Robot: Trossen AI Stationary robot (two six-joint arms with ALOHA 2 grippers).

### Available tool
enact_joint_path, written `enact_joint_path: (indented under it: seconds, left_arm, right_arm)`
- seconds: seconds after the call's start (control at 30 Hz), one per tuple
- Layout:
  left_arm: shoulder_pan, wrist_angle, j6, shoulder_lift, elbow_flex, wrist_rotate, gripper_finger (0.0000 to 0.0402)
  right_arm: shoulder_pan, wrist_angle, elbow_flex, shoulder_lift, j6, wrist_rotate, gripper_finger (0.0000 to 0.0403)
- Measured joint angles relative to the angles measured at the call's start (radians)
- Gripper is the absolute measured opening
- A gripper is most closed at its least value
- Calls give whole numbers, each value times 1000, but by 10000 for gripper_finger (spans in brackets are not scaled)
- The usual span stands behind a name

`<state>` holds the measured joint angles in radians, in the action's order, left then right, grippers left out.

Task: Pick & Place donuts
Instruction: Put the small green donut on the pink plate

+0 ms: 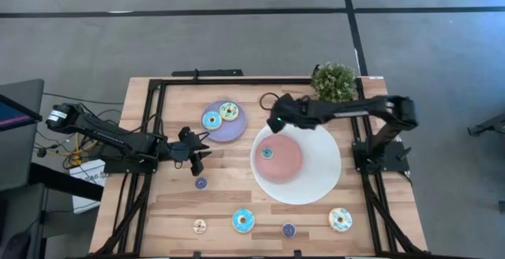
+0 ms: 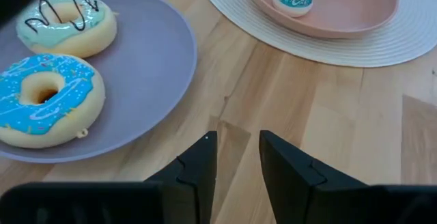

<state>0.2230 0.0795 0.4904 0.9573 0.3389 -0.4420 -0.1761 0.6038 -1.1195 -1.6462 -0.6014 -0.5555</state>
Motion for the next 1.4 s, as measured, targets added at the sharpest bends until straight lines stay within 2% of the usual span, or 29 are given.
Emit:
enact_joint_path:
  seconds: [0.17, 0.4, 0.6, 0.87, 1.0, 1.13, 1.23, 1.4]
  left_arm:
    - [0, 1, 0, 0, 0, 16, 102]
    - [0, 5, 0, 0, 0, 15, 102]
    - [0, 6, 0, 0, 0, 16, 102]
    - [0, 6, 0, 0, 0, 16, 102]
    - [0, 6, 0, 0, 0, 16, 102]
    - [0, 5, 0, 0, 0, 17, 102]
    - [0, 5, 0, 0, 0, 17, 102]
    - [0, 5, 8, 0, 0, 18, 102]
  right_arm:
    - [-100, -14, -13, -110, 21, 68, 256]
    - [-180, -84, -13, -197, -17, 78, 256]
    - [-180, -144, -13, -245, -19, 79, 256]
    - [-155, -125, -13, -235, -25, 44, 256]
    - [-130, 2, -13, -236, -67, -55, 256]
    - [-122, 100, -12, -237, -125, -108, 256]
    - [-118, 80, -12, -237, -128, -122, 256]
    - [-118, -65, 35, -237, -74, -67, 256]
